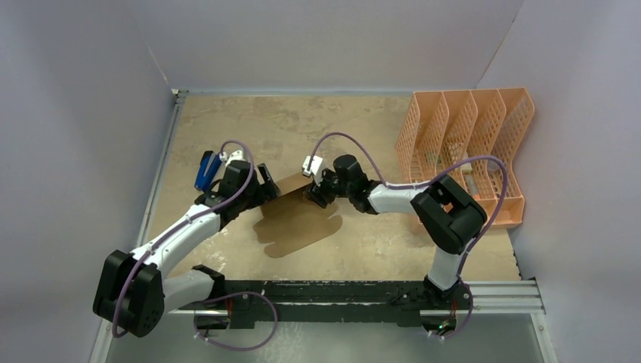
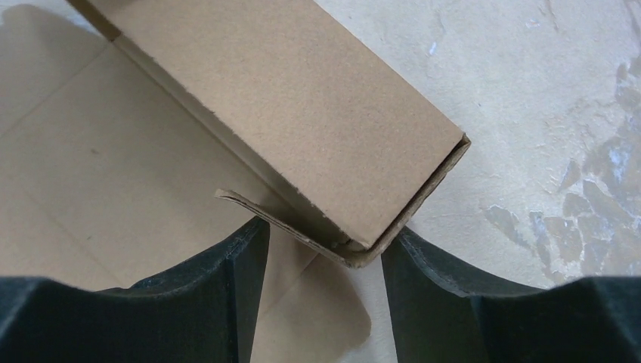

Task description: Fold the paper box

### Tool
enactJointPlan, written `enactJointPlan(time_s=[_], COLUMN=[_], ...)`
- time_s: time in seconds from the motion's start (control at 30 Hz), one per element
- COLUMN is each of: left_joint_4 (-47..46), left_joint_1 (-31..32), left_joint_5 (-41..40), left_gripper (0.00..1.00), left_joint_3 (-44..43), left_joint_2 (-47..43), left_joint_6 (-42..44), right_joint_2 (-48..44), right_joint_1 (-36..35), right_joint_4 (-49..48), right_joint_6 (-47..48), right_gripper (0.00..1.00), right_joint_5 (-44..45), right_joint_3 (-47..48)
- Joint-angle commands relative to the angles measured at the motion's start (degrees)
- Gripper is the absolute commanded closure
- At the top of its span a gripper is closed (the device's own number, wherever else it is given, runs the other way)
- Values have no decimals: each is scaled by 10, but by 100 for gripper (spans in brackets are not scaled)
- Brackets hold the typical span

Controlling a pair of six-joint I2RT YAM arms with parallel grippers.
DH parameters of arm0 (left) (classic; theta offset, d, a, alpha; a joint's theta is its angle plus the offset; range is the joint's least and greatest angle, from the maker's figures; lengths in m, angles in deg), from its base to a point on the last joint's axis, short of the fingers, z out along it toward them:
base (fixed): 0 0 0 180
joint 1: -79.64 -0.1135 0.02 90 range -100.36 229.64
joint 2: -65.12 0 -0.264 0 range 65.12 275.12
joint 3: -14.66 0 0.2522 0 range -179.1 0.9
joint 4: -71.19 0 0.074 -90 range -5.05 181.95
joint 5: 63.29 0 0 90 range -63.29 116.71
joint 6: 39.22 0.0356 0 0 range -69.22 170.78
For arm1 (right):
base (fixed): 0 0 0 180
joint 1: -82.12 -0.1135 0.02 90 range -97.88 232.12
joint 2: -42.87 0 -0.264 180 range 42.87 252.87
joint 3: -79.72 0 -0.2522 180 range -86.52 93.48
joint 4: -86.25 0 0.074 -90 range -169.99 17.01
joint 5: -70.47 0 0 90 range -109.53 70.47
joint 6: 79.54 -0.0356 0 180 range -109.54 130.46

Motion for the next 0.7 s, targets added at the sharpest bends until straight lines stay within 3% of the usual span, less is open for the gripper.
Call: enactJointPlan(time_s=[0.0,0.27,0.43,0.67], left_joint_4=[44,157,152,112], left_joint_1=[3,-25,-38,-82], left_joint_5=[15,-8,19,114], left_gripper=[19,17,16,18], left_joint_3=[-51,-238,-321,-353], left_joint_2=[8,38,116,243], left_joint_6=[54,203,256,270], right_joint_2=[9,13,11,13], right_joint_1=[-6,-7,-7,-6], right_joint_4=[-63,-65,-67,-72], right_joint_6=[-5,-1,-3,-5], right_gripper=[42,42,42,43], right_joint_5=[46,38,31,15], right_joint_3=[12,5,1,6])
